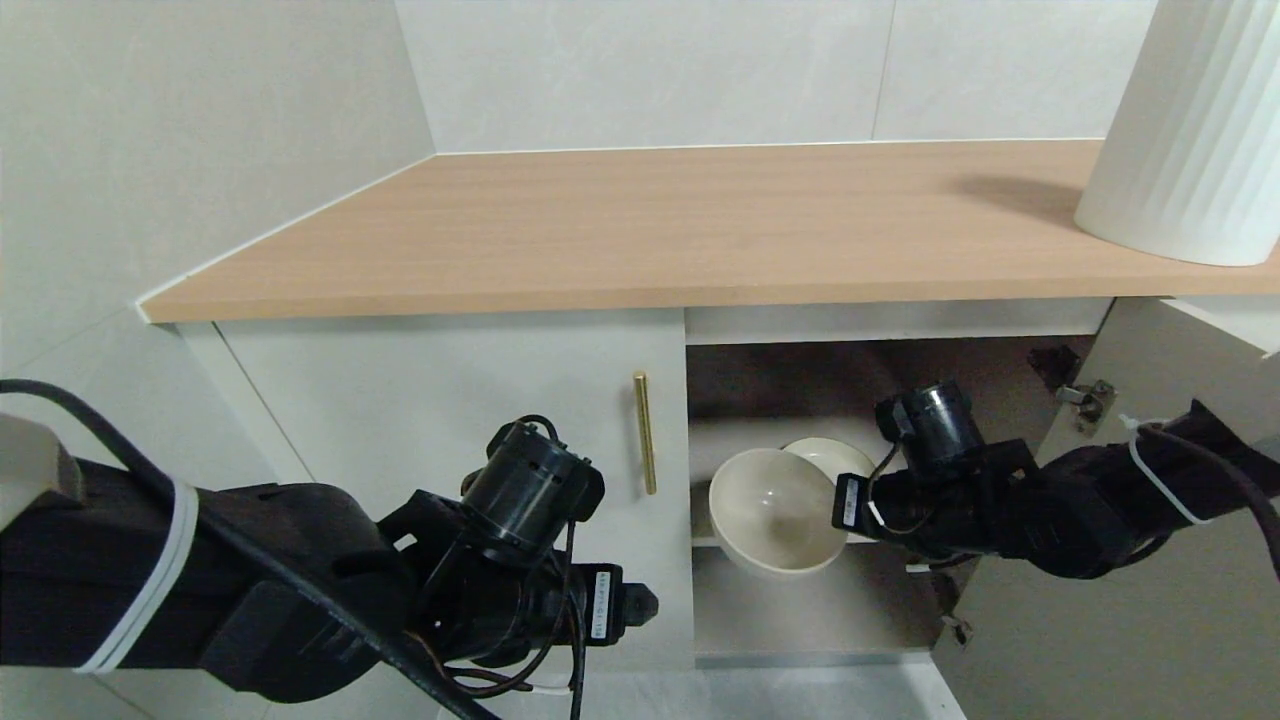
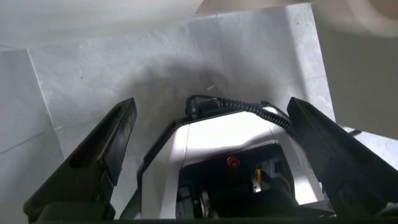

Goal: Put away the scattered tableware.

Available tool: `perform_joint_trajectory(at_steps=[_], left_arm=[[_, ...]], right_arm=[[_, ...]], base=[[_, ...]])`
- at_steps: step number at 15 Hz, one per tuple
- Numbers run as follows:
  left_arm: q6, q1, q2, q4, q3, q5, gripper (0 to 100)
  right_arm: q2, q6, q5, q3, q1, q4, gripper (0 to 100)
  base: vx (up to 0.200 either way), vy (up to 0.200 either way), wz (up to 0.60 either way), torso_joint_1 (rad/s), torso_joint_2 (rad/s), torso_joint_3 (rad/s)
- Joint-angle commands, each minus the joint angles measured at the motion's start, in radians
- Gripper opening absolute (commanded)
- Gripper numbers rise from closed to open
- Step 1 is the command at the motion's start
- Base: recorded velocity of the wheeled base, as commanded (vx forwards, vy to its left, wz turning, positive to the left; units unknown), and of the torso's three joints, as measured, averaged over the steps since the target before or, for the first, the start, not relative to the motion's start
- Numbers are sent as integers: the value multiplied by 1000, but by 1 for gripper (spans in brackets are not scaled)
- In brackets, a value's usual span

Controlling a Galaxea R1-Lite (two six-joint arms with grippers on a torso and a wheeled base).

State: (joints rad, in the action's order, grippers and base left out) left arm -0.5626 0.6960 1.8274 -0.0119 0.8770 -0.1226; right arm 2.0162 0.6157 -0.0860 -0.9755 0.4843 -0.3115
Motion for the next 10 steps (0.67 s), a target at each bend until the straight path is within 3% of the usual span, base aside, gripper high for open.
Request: perform_joint_trajectory(at_steps=[1, 4, 10], left_arm=[[0, 0, 0, 0, 0, 0, 100], [0, 0, 0, 0, 0, 0, 100], [0, 0, 7, 0, 0, 0, 100]], right_arm=[[24, 19, -1, -15, -21, -21, 0], [65, 50, -61, -32, -50, -95, 0], [121, 122, -103, -114, -111, -100, 0]], base=[[0, 0, 0, 0, 0, 0], [0, 0, 0, 0, 0, 0], [0, 0, 0, 0, 0, 0]])
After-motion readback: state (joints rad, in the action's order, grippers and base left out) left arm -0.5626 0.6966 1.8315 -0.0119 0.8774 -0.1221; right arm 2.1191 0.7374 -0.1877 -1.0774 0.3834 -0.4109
